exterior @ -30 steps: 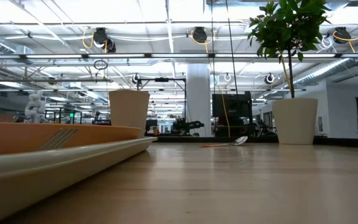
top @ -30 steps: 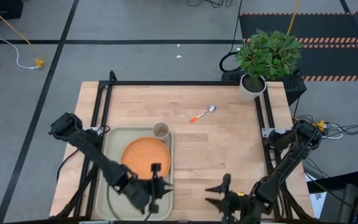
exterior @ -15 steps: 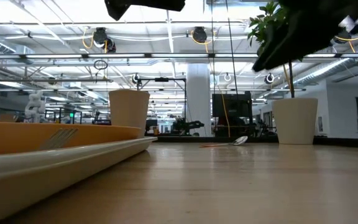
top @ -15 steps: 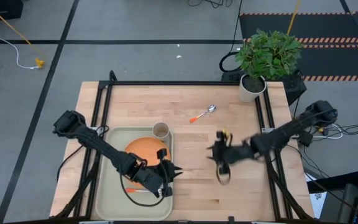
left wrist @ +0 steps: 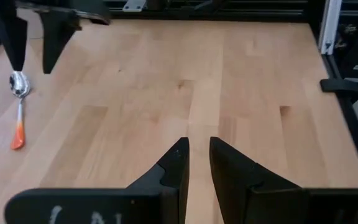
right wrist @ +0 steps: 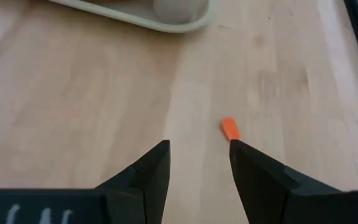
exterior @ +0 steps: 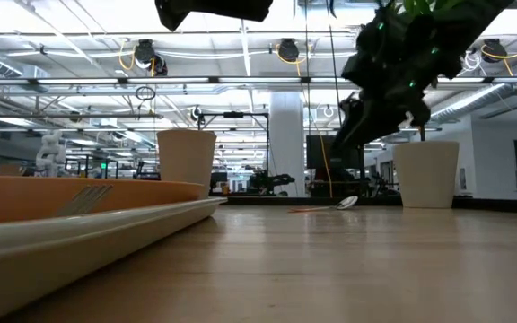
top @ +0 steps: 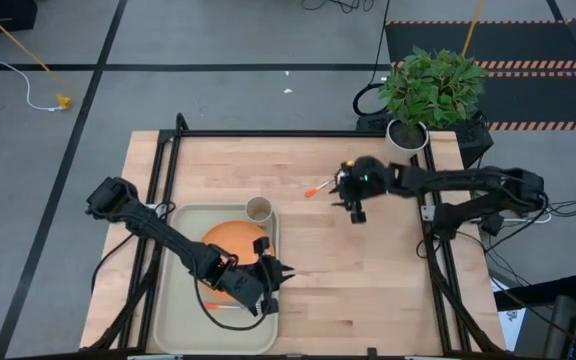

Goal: Pick and place plate/cup/fork/spoon on tray
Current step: Put the orange spoon on the light yellow tray to the right of the orange fork

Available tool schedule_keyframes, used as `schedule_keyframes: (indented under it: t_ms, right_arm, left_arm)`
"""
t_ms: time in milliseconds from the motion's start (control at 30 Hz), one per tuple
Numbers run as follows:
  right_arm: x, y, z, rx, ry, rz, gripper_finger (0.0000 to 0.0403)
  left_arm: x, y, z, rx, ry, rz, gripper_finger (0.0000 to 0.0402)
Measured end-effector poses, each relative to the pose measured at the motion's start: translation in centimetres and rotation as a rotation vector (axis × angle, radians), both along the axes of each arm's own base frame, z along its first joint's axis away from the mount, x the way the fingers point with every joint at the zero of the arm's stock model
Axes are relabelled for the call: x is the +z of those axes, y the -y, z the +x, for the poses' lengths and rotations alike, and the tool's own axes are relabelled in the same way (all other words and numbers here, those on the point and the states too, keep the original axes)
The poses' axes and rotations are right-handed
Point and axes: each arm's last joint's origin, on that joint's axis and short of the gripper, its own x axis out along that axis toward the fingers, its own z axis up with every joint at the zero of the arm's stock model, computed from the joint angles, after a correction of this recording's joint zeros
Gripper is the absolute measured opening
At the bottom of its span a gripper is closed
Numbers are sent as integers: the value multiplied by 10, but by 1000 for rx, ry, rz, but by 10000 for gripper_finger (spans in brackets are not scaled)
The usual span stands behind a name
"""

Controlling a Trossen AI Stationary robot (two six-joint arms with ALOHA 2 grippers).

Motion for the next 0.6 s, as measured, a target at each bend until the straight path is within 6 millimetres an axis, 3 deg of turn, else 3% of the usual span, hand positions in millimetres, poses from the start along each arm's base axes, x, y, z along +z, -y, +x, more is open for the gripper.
schedule_keyframes:
  t_ms: [200,600]
  right_arm:
    - [-20,43,-3,4,1,49,157]
    - [-49,86,17,40,-153,79,157]
  left_arm:
    - [-1,-11,6,-16,-21,29,67]
    - [-1,-35,17,-7,-43,24,67]
